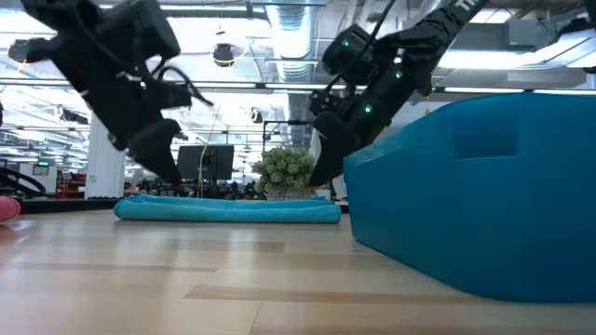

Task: Fold microfiber towels
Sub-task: Fold the blue microfiber cloth

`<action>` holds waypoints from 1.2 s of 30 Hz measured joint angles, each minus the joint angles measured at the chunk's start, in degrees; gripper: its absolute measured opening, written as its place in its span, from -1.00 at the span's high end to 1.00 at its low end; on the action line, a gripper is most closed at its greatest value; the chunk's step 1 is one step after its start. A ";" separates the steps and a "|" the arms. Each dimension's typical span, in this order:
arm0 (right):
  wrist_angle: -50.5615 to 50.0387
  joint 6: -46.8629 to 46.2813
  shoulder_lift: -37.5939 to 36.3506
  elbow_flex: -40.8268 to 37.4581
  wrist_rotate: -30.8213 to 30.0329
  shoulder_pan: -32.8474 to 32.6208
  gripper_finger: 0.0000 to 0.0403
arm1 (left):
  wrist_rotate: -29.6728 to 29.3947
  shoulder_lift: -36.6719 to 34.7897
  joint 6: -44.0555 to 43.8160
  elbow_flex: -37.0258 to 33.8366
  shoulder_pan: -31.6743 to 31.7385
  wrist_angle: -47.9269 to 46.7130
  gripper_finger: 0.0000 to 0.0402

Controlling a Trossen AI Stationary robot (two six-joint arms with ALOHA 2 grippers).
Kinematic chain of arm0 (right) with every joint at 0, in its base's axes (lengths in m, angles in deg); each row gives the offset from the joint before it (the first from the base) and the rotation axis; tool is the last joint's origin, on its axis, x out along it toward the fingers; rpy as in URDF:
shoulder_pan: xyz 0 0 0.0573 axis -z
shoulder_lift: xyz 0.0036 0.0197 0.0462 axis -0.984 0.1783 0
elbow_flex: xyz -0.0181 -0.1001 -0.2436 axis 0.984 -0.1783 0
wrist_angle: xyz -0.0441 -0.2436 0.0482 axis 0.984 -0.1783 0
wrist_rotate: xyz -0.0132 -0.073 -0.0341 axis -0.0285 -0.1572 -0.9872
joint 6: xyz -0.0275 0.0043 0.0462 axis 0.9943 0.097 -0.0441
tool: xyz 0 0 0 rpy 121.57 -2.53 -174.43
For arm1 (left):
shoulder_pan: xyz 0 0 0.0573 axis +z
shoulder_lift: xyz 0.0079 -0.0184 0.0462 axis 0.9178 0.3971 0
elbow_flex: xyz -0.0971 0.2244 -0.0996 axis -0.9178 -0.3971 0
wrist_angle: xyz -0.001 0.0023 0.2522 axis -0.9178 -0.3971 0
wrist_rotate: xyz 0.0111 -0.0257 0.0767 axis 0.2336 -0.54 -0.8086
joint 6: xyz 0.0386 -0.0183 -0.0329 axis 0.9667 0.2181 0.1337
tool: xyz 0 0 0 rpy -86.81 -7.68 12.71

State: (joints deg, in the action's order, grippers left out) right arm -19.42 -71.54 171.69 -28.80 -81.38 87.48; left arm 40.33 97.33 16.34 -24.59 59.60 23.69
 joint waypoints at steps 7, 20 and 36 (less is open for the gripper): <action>5.30 -0.79 3.28 -2.08 -0.14 1.03 0.40 | 0.72 -0.09 -4.61 -4.48 1.33 1.73 0.98; 5.30 -1.50 6.43 -2.26 -0.01 2.14 0.40 | 4.35 -0.09 -8.73 -9.26 2.60 5.25 1.00; -8.54 -12.21 -10.02 -2.10 0.76 4.43 0.34 | 7.15 -4.15 -8.71 1.67 3.81 0.00 1.00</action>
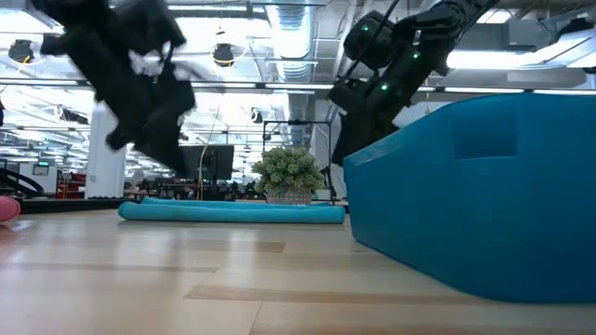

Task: Fold microfiber towels
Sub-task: Fold the blue microfiber cloth

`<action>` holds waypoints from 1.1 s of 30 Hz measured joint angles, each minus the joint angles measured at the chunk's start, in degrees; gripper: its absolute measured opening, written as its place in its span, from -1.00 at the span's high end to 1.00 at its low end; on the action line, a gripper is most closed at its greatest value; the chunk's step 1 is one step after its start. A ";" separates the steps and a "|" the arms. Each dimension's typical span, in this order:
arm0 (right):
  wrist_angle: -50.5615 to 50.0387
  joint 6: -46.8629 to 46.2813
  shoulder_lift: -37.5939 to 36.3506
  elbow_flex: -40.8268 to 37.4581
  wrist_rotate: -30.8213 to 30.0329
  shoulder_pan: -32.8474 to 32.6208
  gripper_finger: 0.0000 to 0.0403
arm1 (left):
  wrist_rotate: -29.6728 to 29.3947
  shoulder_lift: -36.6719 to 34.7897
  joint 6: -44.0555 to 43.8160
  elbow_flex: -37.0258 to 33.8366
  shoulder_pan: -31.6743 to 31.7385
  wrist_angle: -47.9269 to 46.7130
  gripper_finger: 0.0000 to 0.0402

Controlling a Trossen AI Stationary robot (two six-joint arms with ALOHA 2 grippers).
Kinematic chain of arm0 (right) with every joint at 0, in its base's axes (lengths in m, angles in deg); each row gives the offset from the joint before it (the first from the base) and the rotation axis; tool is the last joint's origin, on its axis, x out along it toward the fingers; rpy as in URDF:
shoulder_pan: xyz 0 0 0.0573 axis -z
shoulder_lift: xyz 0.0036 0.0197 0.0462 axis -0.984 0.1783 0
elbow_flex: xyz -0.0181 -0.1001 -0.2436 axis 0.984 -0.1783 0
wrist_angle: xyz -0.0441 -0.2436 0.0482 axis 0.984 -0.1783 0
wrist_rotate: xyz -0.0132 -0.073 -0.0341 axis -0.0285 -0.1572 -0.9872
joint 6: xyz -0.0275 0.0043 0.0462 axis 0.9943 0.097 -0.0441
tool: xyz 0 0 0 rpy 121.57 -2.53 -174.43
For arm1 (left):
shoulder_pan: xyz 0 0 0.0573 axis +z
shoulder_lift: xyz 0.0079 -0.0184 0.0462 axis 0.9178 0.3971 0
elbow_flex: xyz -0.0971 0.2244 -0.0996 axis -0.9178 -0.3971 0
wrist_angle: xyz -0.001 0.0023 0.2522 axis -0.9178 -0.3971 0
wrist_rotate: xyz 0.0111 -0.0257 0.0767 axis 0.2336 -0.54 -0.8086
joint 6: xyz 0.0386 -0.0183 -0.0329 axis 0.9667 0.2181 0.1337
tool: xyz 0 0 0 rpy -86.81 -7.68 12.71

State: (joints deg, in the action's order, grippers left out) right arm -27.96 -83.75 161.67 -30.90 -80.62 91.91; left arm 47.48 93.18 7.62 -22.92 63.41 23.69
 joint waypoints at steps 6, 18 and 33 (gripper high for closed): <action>-2.63 -5.50 2.01 0.00 2.41 -0.21 0.05 | 7.52 -0.85 6.25 1.94 1.94 16.20 1.00; -0.87 -10.29 7.32 -0.09 3.81 -0.15 -0.19 | 7.71 18.39 6.83 1.84 8.13 23.89 1.00; -1.95 -15.57 10.59 -0.06 7.69 -0.43 -0.19 | 7.41 27.36 5.04 2.48 10.04 29.23 1.00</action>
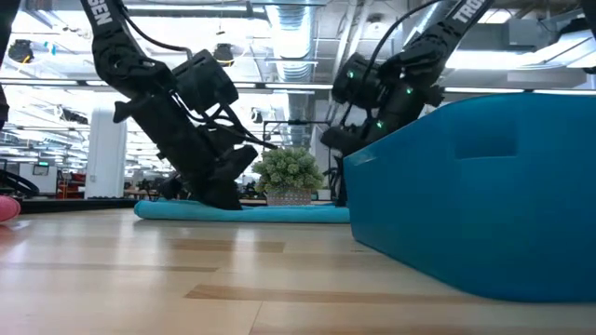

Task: Fold microfiber towels
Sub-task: Fold the blue microfiber cloth

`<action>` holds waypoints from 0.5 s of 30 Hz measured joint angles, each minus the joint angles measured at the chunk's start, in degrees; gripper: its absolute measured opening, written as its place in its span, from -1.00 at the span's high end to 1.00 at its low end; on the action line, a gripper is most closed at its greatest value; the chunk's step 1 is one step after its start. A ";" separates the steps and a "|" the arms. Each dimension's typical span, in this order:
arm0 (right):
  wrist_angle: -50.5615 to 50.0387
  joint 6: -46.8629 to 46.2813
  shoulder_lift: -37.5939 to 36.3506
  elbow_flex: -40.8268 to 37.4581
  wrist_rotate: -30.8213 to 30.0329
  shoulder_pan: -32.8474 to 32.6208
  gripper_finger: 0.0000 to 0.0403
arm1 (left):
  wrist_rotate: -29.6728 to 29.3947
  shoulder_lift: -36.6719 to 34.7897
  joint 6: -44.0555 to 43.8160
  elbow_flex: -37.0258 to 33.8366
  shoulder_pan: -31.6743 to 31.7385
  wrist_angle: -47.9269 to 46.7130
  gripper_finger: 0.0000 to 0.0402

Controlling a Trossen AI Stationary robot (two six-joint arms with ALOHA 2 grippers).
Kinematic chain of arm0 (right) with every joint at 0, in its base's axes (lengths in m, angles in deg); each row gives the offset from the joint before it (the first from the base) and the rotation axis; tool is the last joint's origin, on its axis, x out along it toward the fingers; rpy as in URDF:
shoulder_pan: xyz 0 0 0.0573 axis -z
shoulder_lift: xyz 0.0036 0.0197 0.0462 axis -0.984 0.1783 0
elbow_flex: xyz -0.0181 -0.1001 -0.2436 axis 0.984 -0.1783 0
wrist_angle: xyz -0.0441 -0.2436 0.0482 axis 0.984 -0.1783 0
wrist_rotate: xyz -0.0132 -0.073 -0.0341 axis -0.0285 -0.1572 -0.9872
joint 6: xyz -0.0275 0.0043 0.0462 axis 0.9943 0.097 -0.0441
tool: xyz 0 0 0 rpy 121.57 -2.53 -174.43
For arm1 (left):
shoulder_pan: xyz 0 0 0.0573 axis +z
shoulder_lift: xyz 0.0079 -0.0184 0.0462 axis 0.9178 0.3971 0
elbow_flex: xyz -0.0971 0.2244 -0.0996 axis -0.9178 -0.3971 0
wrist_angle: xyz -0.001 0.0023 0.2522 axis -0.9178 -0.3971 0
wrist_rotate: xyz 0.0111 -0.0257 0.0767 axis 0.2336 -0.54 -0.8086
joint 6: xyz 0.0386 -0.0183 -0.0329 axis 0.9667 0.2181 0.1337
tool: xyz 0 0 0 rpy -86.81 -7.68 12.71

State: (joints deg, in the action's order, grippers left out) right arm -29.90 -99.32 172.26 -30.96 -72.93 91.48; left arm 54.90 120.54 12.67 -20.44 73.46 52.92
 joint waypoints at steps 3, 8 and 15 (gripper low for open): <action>0.52 -0.96 1.66 0.23 0.42 -0.02 -0.19 | 0.27 0.02 -1.34 -0.06 -0.05 -0.12 1.00; 3.01 -3.53 2.56 0.16 0.35 -0.02 -0.19 | 0.23 0.07 -1.91 -0.12 -0.11 0.46 1.00; 4.77 -5.47 2.98 0.12 0.30 0.00 -0.07 | 0.22 0.11 -1.73 -0.19 -0.13 1.05 1.00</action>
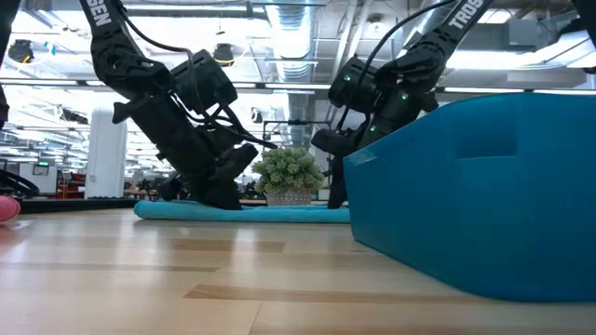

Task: Fold microfiber towels
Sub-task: Fold the blue microfiber cloth

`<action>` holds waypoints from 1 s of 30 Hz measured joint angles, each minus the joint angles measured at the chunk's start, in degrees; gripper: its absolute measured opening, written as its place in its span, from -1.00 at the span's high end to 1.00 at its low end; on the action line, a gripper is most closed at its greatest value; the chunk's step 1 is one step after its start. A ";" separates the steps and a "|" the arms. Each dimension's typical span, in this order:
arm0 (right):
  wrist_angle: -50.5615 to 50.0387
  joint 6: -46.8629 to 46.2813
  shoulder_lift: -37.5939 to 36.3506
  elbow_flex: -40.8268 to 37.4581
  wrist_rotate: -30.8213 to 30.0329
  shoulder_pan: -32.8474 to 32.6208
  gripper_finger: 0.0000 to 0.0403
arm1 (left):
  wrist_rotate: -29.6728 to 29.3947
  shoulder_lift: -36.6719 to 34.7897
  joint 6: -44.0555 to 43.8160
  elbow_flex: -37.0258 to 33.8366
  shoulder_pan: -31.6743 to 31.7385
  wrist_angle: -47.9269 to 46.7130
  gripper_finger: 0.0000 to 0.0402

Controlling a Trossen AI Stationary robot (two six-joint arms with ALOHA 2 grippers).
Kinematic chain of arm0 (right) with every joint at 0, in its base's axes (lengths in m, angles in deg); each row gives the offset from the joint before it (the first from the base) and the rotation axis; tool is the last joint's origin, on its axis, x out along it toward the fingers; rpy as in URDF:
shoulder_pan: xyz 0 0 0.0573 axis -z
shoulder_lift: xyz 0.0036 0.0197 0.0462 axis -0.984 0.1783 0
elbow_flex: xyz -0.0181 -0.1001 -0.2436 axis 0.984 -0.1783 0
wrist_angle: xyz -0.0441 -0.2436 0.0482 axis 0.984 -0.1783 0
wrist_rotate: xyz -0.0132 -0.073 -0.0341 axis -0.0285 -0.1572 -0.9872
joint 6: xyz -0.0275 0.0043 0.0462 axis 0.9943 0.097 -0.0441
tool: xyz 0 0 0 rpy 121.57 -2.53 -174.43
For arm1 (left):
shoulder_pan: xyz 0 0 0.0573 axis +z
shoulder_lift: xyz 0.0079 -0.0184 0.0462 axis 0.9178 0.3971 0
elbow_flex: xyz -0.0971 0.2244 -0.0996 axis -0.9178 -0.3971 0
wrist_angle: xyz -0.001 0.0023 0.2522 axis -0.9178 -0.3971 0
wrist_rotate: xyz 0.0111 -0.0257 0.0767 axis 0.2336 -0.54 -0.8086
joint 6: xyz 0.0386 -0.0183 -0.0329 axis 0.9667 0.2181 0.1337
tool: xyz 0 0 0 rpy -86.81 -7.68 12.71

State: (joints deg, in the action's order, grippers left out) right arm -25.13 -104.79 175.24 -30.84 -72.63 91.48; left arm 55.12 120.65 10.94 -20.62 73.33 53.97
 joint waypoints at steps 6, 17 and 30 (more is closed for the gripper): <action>0.32 -0.02 0.11 -0.04 -0.45 0.02 0.10 | 0.12 0.11 -0.58 0.00 -0.02 1.38 1.00; 1.36 1.41 0.13 -0.11 -0.81 0.93 0.68 | 0.54 0.09 -2.23 0.00 -0.02 1.38 1.00; -1.76 2.89 -2.05 1.26 0.69 0.63 0.87 | 2.58 1.16 -2.24 1.90 -0.07 3.57 1.00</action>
State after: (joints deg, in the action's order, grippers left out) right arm -26.90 -101.90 173.18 -29.57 -71.94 92.11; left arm 57.69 121.81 8.69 -18.72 73.26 57.54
